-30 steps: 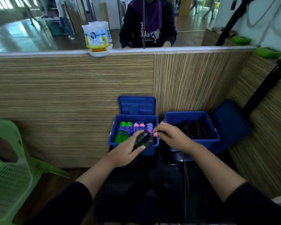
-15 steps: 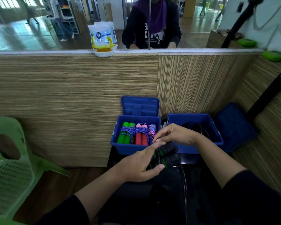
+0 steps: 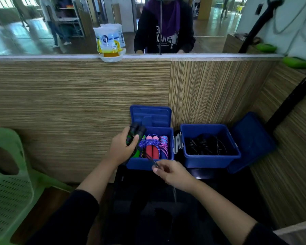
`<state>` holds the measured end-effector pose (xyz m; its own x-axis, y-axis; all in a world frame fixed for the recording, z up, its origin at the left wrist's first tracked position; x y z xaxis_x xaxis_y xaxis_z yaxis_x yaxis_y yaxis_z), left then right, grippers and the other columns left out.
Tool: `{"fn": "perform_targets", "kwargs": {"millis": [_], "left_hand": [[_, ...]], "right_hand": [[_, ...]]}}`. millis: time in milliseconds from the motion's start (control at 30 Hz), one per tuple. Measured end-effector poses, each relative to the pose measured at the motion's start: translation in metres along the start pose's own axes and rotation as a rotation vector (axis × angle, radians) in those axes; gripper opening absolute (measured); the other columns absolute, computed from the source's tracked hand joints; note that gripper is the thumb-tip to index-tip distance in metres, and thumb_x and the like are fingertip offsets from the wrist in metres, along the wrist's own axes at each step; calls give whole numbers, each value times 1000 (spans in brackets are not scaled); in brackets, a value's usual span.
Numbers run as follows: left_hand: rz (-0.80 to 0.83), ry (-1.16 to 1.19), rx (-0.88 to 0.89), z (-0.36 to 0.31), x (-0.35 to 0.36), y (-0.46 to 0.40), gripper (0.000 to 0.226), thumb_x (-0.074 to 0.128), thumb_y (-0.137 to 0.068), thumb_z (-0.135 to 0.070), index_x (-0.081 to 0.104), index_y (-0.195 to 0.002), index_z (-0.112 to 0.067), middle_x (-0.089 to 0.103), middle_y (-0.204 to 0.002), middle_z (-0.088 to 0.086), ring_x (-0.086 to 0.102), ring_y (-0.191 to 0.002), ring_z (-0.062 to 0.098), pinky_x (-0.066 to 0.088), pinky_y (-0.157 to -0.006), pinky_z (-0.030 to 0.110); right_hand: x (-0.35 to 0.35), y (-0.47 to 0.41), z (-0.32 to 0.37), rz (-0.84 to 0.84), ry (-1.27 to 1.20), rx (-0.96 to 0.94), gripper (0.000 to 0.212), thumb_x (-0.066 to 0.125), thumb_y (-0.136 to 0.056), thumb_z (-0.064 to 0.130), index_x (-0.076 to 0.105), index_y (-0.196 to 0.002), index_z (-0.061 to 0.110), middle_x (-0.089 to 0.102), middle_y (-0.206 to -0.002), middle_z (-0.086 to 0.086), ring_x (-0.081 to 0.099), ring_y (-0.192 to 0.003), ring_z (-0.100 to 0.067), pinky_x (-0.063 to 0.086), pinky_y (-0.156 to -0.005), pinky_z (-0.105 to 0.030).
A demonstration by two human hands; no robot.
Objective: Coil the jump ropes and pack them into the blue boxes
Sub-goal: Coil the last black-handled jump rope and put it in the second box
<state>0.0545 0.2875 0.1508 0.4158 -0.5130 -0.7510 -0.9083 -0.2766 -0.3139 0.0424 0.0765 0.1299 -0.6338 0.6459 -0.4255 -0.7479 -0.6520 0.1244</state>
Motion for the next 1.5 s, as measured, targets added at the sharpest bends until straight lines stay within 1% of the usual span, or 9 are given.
{"fn": "perform_targets", "kwargs": {"millis": [267, 367, 567, 800, 900, 1100, 1300, 1400, 1500], "left_hand": [[469, -43, 268, -18, 46, 57, 75, 40, -88, -60, 38, -144, -9, 53, -138, 8, 49, -128, 17, 31, -103, 18], [538, 38, 338, -43, 41, 73, 57, 48, -94, -46, 36, -138, -12, 56, -131, 6, 52, -122, 16, 35, -98, 19], [600, 198, 302, -75, 24, 90, 81, 52, -81, -68, 0, -140, -48, 43, -148, 4, 38, -138, 9, 39, -109, 37], [298, 508, 342, -85, -1, 70, 60, 64, -89, -37, 40, -139, -15, 55, -135, -6, 50, -126, 3, 41, -106, 27], [79, 516, 176, -68, -6, 50, 51, 60, -85, -47, 45, -128, -24, 64, -113, -13, 61, -104, -3, 45, -87, 13], [-250, 267, -101, -14, -7, 12, 43, 65, -84, -46, 55, -108, -11, 67, -85, 2, 66, -78, 25, 39, -63, 25], [230, 15, 74, 8, 28, 33, 67, 53, -83, -64, 51, -120, -8, 65, -111, 13, 61, -103, 28, 43, -82, 32], [373, -6, 234, 5, 43, 61, 101, 25, -80, -84, 45, -138, -3, 54, -137, 11, 51, -126, 19, 35, -107, 27], [489, 42, 289, -11, 48, 85, 98, 14, -84, -80, 35, -145, -6, 47, -144, 9, 44, -134, 17, 28, -112, 24]], "right_hand": [[-50, -17, 40, 42, 425, -299, 15, 57, -93, 15, 68, -98, 6, 59, -89, -2, 54, -84, -14, 40, -76, -21], [-62, -21, 36, 99, 298, -277, 11, 64, -87, 11, 71, -95, 7, 62, -89, -1, 59, -86, -10, 44, -80, -17], [-74, -24, 29, 166, -175, -82, 19, 74, -75, 6, 75, -93, 10, 71, -92, -9, 65, -91, -13, 50, -88, -23], [-38, -29, -3, 92, -488, 106, 28, 52, -91, 8, 55, -105, -16, 57, -91, -22, 51, -86, -32, 45, -74, -33], [-16, -24, -11, 8, -509, 143, 24, 52, -95, 23, 63, -95, 2, 56, -71, -11, 50, -63, -22, 45, -64, -30], [25, 3, -10, 41, -180, 147, 11, 48, -97, 10, 58, -97, 6, 56, -66, -3, 49, -42, -4, 45, -46, -19], [1, 2, 25, -125, 387, -209, 20, 48, -95, 16, 61, -82, 7, 62, -77, -9, 52, -70, -19, 39, -70, -30], [-19, -5, 27, -87, 496, -318, 16, 50, -95, 12, 64, -92, 5, 61, -91, -11, 55, -87, -23, 39, -80, -29], [-36, -12, 23, -17, 519, -366, 15, 54, -94, 18, 66, -97, 9, 59, -91, -4, 55, -90, -20, 42, -84, -31]]}}
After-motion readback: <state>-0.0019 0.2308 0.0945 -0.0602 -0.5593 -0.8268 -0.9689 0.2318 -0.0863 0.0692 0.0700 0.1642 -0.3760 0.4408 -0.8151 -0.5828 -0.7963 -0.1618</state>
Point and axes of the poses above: each hand's wrist, its own y-axis away from the middle knuckle, its own x-axis out of the palm, z = x × y, the point moved 4 cm from there along -y, towards the middle knuckle
